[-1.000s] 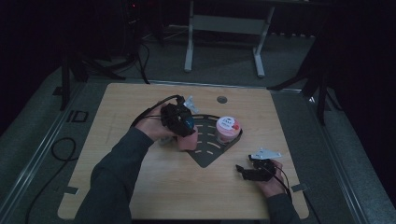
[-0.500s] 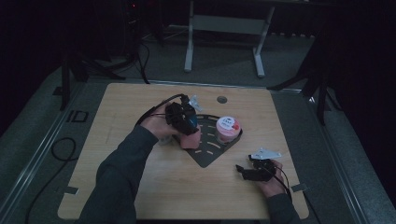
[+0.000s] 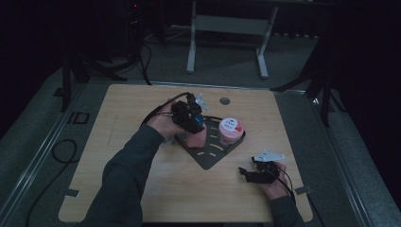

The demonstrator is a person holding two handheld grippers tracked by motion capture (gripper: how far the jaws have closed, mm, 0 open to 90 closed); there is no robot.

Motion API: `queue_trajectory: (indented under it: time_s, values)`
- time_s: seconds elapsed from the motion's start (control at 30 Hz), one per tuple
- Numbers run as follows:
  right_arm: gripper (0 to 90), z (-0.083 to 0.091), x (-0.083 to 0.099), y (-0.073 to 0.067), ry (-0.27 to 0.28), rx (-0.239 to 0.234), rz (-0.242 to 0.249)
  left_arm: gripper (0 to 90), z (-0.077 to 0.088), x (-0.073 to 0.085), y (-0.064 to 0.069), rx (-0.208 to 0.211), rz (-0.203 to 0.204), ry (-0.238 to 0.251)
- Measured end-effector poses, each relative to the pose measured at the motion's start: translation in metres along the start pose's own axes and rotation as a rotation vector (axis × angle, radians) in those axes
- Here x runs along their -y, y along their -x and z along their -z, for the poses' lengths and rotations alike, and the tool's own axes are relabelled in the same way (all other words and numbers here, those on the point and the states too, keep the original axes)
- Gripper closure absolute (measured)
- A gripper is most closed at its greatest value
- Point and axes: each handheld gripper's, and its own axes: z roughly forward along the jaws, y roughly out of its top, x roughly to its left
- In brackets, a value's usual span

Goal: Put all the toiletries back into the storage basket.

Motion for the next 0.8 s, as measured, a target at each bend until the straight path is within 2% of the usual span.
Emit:
queue_trajectory:
  time_s: [0.23, 0.8]
  values:
    - [26.1, 0.0, 0.0, 0.0, 0.0, -0.002, 0.001, 46.5, -0.007, -0.002, -0.007, -0.008, 0.023, 0.006]
    - [26.1, 0.0, 0.0, 0.0, 0.0, -0.003, 0.001, 46.5, -0.023, -0.012, -0.017, -0.022, 0.047, 0.013]
